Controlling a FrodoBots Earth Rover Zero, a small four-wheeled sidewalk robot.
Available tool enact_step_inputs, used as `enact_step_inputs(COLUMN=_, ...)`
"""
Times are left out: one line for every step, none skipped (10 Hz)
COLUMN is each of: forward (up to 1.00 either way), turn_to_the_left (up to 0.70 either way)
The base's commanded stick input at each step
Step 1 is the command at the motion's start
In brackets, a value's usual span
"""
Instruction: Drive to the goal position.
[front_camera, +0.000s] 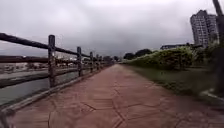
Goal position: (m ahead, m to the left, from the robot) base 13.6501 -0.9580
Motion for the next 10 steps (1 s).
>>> enact_step_inputs(forward=1.0, turn_to_the_left=-0.4)
enact_step_inputs(forward=1.0, turn_to_the_left=-0.4)
enact_step_inputs(forward=1.0, turn_to_the_left=-0.01)
enact_step_inputs(forward=1.0, turn_to_the_left=0.0)
enact_step_inputs(forward=1.0, turn_to_the_left=0.0)
enact_step_inputs(forward=1.0, turn_to_the_left=0.0)
enact_step_inputs(forward=1.0, turn_to_the_left=0.0)
enact_step_inputs(forward=1.0, turn_to_the_left=0.0)
enact_step_inputs(forward=1.0, turn_to_the_left=0.0)
enact_step_inputs(forward=1.0, turn_to_the_left=0.0)
